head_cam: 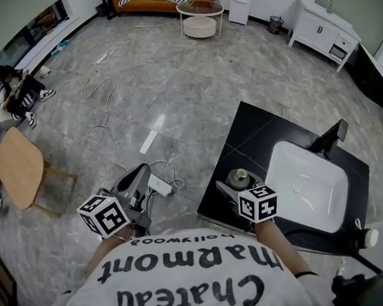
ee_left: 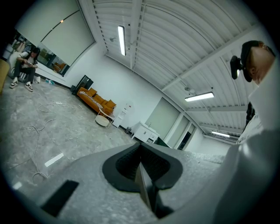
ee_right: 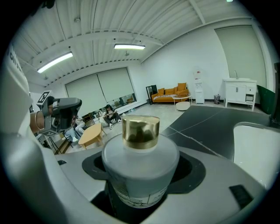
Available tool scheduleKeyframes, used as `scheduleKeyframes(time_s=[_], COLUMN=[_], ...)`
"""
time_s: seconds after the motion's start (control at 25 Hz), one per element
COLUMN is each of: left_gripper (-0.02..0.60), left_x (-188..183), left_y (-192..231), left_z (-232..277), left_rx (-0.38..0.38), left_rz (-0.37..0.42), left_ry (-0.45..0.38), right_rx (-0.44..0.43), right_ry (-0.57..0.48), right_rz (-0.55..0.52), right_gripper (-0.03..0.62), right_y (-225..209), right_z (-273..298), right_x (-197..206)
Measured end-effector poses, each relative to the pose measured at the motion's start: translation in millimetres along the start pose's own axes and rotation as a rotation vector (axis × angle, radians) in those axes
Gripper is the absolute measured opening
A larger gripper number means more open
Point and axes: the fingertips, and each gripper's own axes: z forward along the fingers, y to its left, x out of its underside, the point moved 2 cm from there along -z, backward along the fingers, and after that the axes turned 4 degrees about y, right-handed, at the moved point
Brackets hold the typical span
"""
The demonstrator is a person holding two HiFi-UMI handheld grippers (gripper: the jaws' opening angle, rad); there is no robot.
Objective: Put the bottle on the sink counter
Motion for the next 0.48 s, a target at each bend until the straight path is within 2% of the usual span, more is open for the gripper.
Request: scheduleKeyframes(time_s=[0.48], left_gripper=[0.015], left_x=[-1.2], left_y=[6.3], left_z=[0.0], left_rx=[-0.002], left_rz=[-0.012], left_ry=[-0.006], right_rx=[0.018], right_ry=[0.025], right_rz=[-0.014], right_gripper=[0.345], right_y=[-2.6], right_z=[-1.1], right_x=[4.4])
